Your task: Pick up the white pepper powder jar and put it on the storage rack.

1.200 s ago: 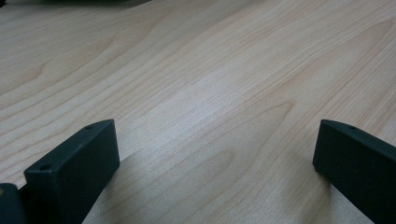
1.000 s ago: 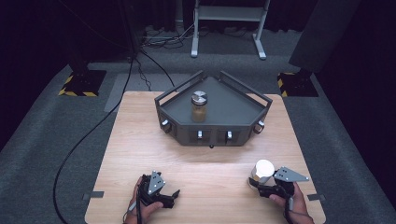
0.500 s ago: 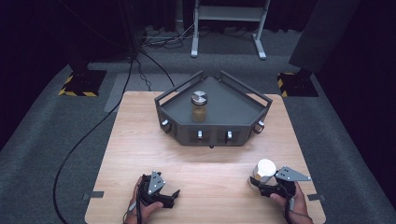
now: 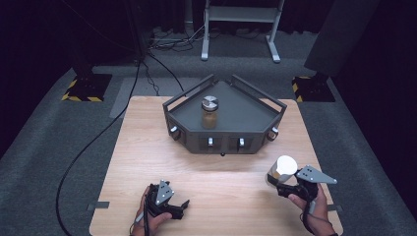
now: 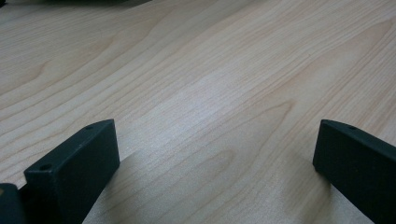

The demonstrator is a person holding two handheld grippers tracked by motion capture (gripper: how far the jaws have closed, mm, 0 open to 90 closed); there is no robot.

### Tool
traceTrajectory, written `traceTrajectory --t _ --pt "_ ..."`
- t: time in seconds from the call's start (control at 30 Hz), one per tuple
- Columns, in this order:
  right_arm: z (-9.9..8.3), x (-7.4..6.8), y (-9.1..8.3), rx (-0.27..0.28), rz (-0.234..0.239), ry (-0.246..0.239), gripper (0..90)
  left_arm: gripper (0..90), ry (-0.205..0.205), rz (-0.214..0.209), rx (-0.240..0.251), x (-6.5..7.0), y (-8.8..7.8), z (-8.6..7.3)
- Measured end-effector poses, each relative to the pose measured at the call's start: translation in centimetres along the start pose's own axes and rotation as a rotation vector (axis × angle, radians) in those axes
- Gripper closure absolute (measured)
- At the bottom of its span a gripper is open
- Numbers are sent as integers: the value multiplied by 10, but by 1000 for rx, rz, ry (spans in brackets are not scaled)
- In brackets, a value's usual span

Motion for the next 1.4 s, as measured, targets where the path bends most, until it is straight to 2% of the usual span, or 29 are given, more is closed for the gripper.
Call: traceTrajectory --t 0.27,0.53,0.97,1.3,1.4 --pt "31 2 -1 36 -48 0 294 4 0 0 0 0 0 0" --pt "68 5 5 77 -80 -29 294 4 -1 0 0 0 0 0" --pt "117 11 26 98 -63 -69 295 5 1 -1 0 0 0 0" --pt "139 22 45 118 -56 -44 296 7 3 0 1 0 0 0" --pt "145 25 50 112 -68 -46 296 7 3 0 1 0 0 0"
Point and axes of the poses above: each handheld gripper's, and its own axes: y roughly forward along the jaws, z roughly out of its top, x roughly to its right, the point moved 10 cm from there along y, roughly forward along the jaws, and after that the axes turned 11 degrees about z, right-handed, at the moved point
